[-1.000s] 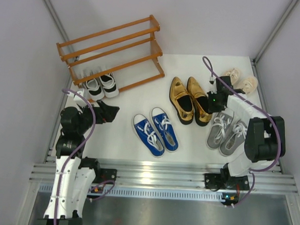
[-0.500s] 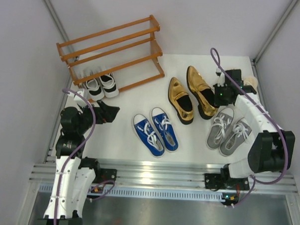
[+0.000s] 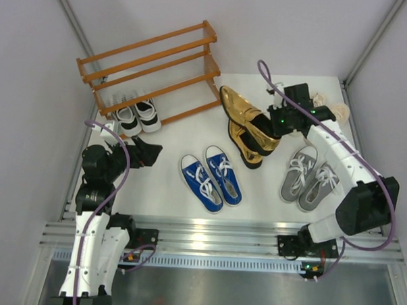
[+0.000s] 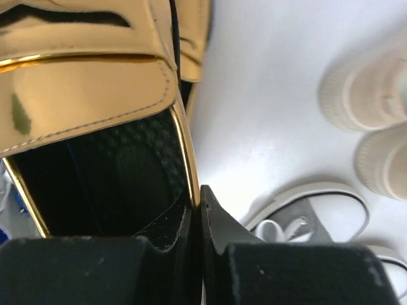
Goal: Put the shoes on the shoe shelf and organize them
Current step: Pick up the shoe at the center of the board, then place the shoe at the shoe shelf.
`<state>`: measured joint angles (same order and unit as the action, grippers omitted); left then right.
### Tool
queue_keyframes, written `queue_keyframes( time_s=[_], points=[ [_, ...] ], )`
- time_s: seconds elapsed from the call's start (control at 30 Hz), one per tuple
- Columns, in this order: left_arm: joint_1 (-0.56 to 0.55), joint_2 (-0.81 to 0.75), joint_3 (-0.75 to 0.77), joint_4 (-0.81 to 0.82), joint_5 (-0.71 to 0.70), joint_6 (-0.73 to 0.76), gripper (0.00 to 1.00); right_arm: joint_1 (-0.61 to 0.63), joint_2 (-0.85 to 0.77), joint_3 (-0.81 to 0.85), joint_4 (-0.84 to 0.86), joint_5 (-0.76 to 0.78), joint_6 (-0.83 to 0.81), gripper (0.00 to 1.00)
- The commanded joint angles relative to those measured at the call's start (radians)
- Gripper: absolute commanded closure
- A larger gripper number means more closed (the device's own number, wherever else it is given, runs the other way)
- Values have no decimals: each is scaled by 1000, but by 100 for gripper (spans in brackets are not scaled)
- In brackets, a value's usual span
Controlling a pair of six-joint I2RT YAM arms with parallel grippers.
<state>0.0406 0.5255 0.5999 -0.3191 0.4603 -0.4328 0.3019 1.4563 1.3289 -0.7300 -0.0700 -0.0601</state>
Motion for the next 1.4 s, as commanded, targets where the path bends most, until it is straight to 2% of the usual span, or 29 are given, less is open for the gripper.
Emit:
queue_keyframes(
  time_s=[0.0, 0.13, 0.33, 0.53, 0.77, 1.1, 1.37],
  points=[
    [2, -10, 24, 14, 11, 22, 2, 84, 45, 111, 32, -40, 16, 100],
    [2, -15, 31, 3, 3, 22, 2, 164, 142, 196, -2, -63, 35, 100],
    [2, -24, 32, 0, -11, 25, 2, 229, 318, 407, -60, -91, 100, 100],
    [2, -32, 31, -1, -20, 29, 2, 261, 466, 585, -101, -88, 124, 100],
    [4, -38, 28, 0, -34, 34, 2, 278, 616, 748, -123, -11, 174, 100],
    [4, -41, 24, -3, -43, 34, 2, 295, 754, 895, -16, 65, 272, 100],
    [2, -42, 21, 0, -60, 34, 2, 304, 825, 938, 104, 147, 335, 100]
  ],
)
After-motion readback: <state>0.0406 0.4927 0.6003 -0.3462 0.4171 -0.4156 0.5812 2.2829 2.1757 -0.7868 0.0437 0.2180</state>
